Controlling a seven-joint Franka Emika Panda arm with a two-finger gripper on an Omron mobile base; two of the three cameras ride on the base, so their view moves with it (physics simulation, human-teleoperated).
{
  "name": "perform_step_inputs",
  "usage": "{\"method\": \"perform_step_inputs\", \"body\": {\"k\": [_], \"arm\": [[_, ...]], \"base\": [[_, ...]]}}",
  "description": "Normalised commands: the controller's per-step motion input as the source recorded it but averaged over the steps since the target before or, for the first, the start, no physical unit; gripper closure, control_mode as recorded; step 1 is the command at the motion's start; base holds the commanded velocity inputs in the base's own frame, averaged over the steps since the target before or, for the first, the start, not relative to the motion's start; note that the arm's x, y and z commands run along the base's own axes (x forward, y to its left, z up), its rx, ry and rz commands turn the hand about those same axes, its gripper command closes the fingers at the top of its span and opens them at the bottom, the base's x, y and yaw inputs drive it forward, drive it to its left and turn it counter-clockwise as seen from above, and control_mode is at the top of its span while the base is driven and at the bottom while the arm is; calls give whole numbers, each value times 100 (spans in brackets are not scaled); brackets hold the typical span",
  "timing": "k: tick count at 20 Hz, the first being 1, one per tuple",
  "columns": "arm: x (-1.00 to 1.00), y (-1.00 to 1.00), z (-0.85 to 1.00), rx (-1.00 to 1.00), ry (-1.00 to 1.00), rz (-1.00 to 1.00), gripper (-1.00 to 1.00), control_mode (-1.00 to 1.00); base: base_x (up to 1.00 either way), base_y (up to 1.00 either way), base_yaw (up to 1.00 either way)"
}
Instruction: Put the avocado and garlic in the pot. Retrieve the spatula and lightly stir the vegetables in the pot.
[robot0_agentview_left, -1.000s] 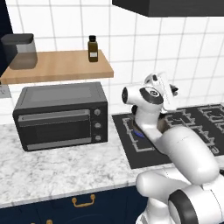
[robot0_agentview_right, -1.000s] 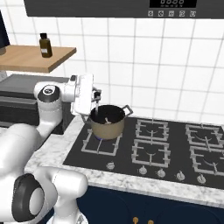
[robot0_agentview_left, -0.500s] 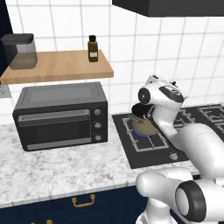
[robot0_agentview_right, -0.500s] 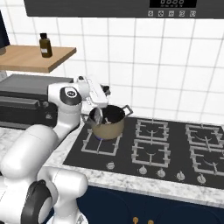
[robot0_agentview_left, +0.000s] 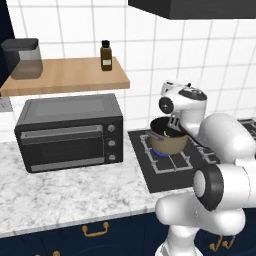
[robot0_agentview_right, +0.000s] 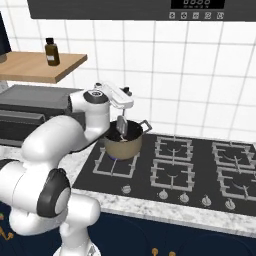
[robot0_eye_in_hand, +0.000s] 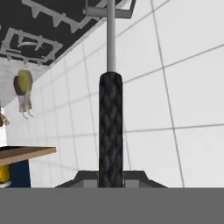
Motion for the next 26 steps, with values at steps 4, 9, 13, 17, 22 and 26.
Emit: {"method": "perform_step_inputs", "body": {"k": [4, 9, 13, 17, 22, 26], "arm": [[93, 36, -22, -8, 11, 9, 100, -100], [46, 19, -54, -12, 2, 7, 100, -100], [32, 16, -58, -11, 0, 5, 100, -100], [46, 0, -43, -7, 0, 4, 100, -100], [5, 0, -20, -5, 0, 2, 100, -100], [-57, 0, 0, -11, 0, 0, 100, -100]], "base": [[0, 0, 0], [0, 0, 0], [0, 0, 0], [0, 0, 0], [0, 0, 0], [0, 0, 0]]}}
